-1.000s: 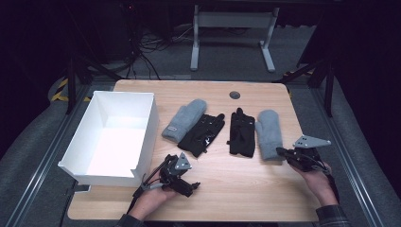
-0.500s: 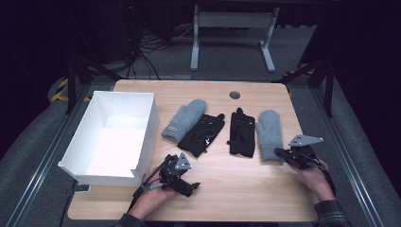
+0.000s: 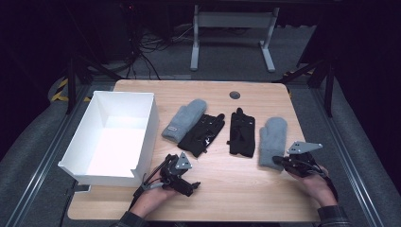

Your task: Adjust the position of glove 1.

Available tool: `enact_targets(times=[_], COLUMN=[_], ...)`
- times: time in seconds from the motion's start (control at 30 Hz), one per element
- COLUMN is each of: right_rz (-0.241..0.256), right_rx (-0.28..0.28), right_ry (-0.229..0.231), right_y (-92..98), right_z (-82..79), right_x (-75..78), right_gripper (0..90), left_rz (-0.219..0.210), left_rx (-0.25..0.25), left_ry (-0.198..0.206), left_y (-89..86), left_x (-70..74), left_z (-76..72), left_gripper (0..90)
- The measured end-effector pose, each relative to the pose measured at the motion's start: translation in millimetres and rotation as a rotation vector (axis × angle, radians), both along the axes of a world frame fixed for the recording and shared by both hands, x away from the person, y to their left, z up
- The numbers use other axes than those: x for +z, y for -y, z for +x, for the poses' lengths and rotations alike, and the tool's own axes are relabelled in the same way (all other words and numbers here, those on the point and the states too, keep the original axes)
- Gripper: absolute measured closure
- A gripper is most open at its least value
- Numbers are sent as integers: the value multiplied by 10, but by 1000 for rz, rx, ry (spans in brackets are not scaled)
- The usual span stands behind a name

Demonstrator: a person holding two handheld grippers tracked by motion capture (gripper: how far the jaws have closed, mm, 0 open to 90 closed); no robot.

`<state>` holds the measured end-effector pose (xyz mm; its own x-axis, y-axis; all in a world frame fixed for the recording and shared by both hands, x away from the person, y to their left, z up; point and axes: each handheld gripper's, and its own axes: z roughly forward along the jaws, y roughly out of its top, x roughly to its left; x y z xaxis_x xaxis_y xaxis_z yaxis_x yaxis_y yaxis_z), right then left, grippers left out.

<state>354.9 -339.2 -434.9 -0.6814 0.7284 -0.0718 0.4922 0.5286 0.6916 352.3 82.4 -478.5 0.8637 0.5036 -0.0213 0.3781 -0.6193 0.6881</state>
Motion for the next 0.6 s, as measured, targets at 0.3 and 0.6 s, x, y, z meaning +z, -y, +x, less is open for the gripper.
enact_targets(times=[0.3,0.6], right_rz=[11,10], right_rx=[57,137], right_ry=[-17,-31], right_y=[-69,-210], right_z=[-78,-151], right_x=[3,8], right_gripper=[900,900], left_rz=[1,1], left_rx=[0,1], left_ry=[-3,-2], left_y=[3,3], left_x=[1,1], left_z=[3,2], left_gripper=[1,1])
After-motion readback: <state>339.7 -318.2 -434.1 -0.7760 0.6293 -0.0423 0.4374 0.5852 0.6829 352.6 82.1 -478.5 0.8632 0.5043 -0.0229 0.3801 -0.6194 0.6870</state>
